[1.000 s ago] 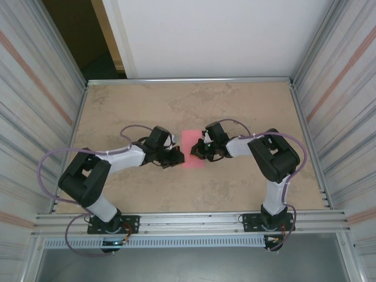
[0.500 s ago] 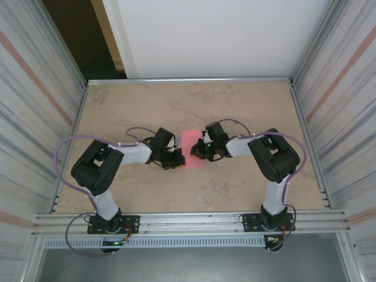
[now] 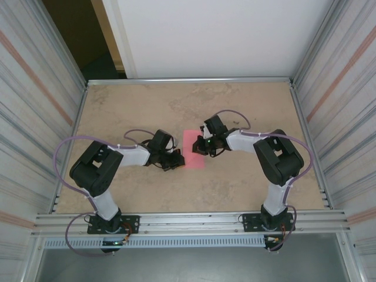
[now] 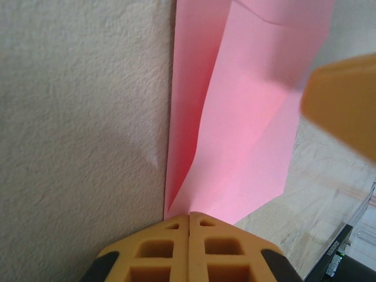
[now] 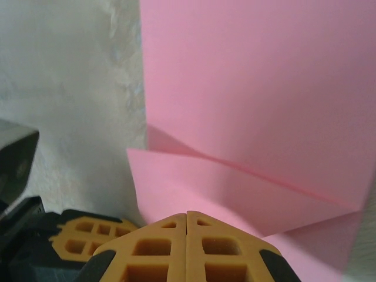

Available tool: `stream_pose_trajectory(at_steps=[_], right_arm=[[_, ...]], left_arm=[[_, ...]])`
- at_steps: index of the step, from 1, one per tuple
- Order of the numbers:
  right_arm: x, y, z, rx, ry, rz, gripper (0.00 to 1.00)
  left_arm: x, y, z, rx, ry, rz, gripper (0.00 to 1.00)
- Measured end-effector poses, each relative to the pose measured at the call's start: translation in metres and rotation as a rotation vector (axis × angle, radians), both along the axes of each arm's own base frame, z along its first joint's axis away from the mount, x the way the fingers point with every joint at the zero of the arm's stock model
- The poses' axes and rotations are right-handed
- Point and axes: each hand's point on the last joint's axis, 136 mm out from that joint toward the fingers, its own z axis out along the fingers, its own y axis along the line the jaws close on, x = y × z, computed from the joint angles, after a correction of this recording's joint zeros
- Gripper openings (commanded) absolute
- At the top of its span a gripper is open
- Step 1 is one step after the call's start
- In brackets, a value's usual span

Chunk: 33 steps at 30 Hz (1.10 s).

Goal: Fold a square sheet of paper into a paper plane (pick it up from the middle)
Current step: Fold the triangle a second time at the center of the table.

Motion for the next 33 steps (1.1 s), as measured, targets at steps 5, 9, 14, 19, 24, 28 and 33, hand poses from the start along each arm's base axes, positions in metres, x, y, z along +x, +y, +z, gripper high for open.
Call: stream_pose_trajectory(at_steps=[5, 9, 14, 19, 24, 28, 33], right_arm=[[-0.018, 0.014, -0.002, -0.002, 0.016, 0.057, 0.0], [-0.024, 0.018, -0.01, -0.005, 0.041, 0.076, 0.0], [-0.025, 0.019, -0.02, -0.008, 0.07, 0.08, 0.0], [-0.022, 0.019, -0.02, -0.008, 0.071, 0.076, 0.0], [-0.023, 0.019, -0.02, -0.006, 0.073, 0.077, 0.0], [-0.022, 0.018, -0.02, -0.006, 0.074, 0.076, 0.0], [-0.023, 0.019, -0.02, -0.003, 0.078, 0.077, 0.0]], left_arm=[[0.0, 0.0, 0.0, 0.0, 0.002, 0.002, 0.0], [0.0, 0.0, 0.0, 0.0, 0.002, 0.002, 0.0], [0.0, 0.0, 0.0, -0.001, 0.002, 0.002, 0.0], [-0.001, 0.001, 0.001, 0.001, 0.001, 0.003, 0.0], [-0.005, 0.004, 0.007, 0.007, 0.007, 0.0, 0.01], [-0.002, 0.001, 0.019, -0.016, -0.019, -0.006, 0.01], [0.001, -0.003, 0.018, -0.025, -0.022, -0.01, 0.0]])
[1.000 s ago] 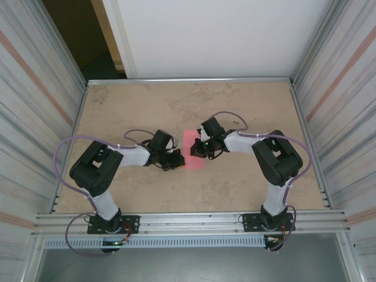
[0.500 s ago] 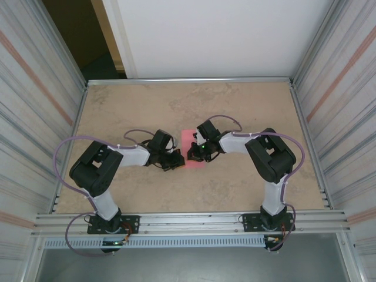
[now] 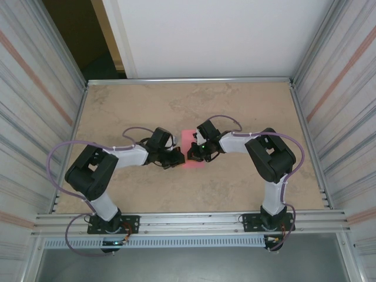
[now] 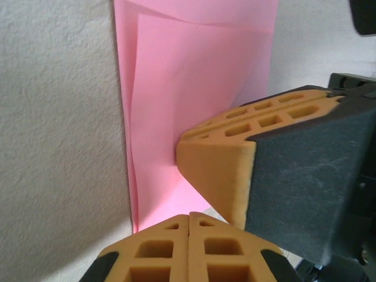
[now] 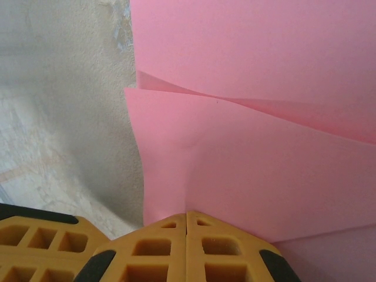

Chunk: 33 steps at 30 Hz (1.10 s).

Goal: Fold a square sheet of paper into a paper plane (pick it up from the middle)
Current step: Fold the triangle a second time at the center of the table.

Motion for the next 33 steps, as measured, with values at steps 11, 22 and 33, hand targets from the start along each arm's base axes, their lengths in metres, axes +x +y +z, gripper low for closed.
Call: stream_pose_trajectory(at_steps=[11, 22, 33], right_arm=[[0.002, -0.002, 0.0, 0.008, 0.009, -0.005, 0.0], [0.057, -0.05, -0.001, 0.042, -0.001, -0.099, 0.0], [0.096, -0.096, 0.014, -0.02, -0.082, -0.218, 0.11]], left_arm=[[-0.004, 0.001, -0.018, 0.008, 0.038, 0.0, 0.0], [-0.01, 0.005, -0.02, -0.011, 0.035, 0.019, 0.0], [-0.01, 0.005, -0.015, 0.006, 0.065, 0.02, 0.09]])
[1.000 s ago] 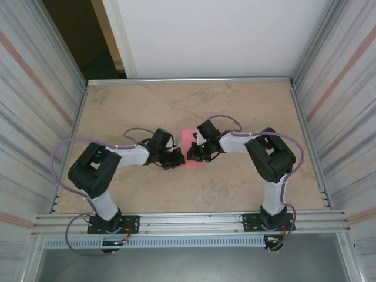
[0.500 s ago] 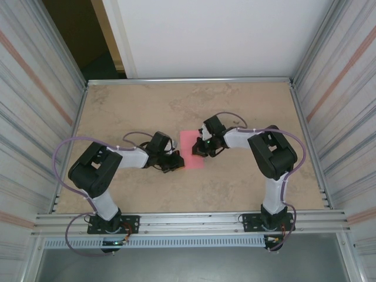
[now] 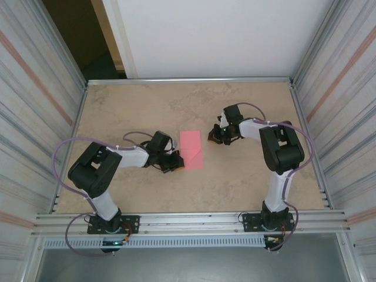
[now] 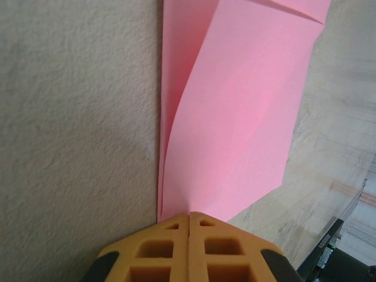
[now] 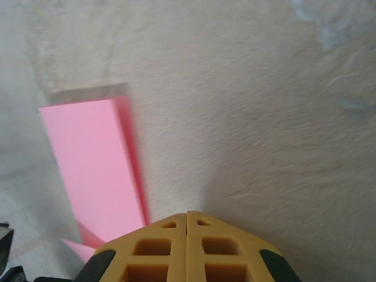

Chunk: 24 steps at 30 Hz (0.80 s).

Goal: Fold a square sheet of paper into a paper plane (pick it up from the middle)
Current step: Fold the triangle a second time at the center of the table.

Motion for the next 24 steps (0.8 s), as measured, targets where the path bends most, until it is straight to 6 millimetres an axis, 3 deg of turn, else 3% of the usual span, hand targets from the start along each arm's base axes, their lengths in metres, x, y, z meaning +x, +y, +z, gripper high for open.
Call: stream_pose_trajectory(at_steps=[6, 11, 15, 24], right_arm=[[-0.03, 0.015, 0.037, 0.01, -0.068, 0.008, 0.32], [-0.063, 0.025, 0.025, 0.044, -0.013, -0.023, 0.39], [-0.078, 0.025, 0.009, 0.052, 0.053, -0.071, 0.39], [-0.071, 0.034, 0.016, 0.107, 0.055, -0.126, 0.39]], left_arm=[[0.014, -0.009, 0.034, -0.036, -0.067, -0.005, 0.19], [0.034, -0.017, 0.055, -0.058, -0.129, 0.0, 0.2], [0.048, -0.021, 0.048, -0.027, -0.134, -0.011, 0.19], [0.056, -0.008, 0.013, 0.08, -0.104, -0.011, 0.18]])
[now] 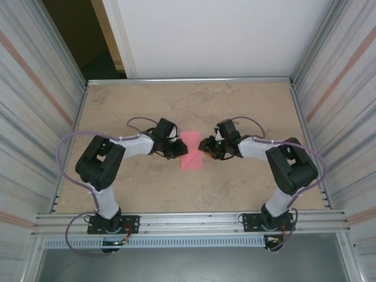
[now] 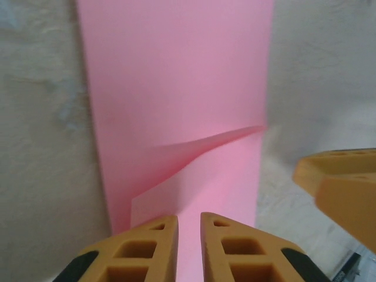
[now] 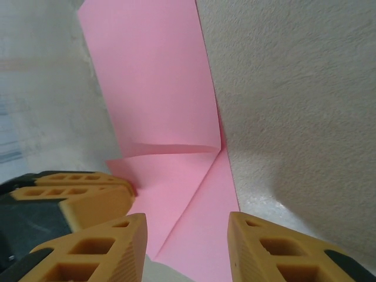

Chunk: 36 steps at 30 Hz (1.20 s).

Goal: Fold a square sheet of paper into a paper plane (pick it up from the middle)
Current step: Fold the triangle a second time at the center of the table, then turn over the paper at the center of the table.

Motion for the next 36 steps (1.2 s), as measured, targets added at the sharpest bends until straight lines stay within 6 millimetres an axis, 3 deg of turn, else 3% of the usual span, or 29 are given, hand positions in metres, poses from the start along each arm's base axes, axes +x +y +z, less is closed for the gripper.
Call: stream_pose_trajectory(at_steps=[12, 23, 36], right_arm=[[-0.001, 0.02, -0.008, 0.02, 0.052, -0.012, 0.34], [-0.002, 0.022, -0.021, 0.009, 0.096, -0.034, 0.3], [0.008, 0.031, -0.016, 0.055, 0.067, -0.044, 0.2]], left_arm=[[0.001, 0.006, -0.012, 0.011, 0.001, 0.021, 0.19], [0.001, 0.005, -0.013, -0.023, -0.003, 0.035, 0.2], [0.002, 0.005, -0.012, -0.029, -0.008, 0.036, 0.2]])
